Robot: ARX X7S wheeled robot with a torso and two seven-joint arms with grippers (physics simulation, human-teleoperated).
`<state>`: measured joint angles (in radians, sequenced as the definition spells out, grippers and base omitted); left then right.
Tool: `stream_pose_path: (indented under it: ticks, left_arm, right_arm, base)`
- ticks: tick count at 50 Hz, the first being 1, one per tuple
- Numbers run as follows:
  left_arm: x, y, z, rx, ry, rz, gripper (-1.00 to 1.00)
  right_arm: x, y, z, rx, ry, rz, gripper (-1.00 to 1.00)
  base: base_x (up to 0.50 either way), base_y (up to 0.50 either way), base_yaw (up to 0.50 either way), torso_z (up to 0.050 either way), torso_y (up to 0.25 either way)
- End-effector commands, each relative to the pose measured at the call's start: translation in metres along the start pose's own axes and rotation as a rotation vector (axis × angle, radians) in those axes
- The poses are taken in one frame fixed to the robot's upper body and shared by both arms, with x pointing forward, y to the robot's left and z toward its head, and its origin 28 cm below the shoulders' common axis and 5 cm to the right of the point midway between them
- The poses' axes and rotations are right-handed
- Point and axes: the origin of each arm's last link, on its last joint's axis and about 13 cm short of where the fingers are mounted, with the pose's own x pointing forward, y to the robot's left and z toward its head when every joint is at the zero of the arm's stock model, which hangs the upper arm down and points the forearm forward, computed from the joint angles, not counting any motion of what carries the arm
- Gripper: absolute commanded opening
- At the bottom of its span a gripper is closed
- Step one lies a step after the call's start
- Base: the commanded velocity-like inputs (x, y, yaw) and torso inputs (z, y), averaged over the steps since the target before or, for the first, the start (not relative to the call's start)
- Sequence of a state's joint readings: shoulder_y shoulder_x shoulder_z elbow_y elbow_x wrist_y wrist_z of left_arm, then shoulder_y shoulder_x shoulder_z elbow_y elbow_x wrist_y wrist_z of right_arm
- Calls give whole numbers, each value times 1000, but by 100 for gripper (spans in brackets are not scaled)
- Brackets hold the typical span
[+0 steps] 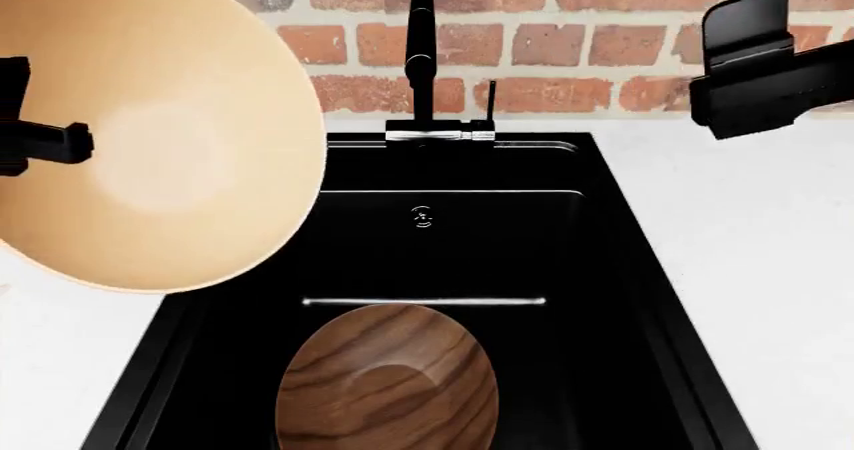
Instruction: Stack the bowls in the sink.
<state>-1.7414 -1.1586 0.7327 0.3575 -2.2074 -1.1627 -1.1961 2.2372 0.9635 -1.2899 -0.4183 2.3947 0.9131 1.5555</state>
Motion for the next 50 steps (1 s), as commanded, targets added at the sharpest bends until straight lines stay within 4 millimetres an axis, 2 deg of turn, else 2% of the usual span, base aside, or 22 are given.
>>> stream_pose_path:
  ticks: [1, 24, 50]
  left_arm:
    - [3, -7, 3, 68, 8, -13, -100]
    - [22, -28, 2, 170, 45, -93, -100]
    - [28, -47, -5, 186, 65, -190, -100]
  right_arm:
    - [-5, -13, 2, 19, -28, -86, 100]
    - [2, -16, -5, 9, -13, -137, 100]
    - [8, -14, -15, 22, 5, -140, 100]
  base:
    - [0, 0, 0, 0, 0]
    - [0, 0, 0, 0, 0]
    - [0, 0, 0, 0, 0]
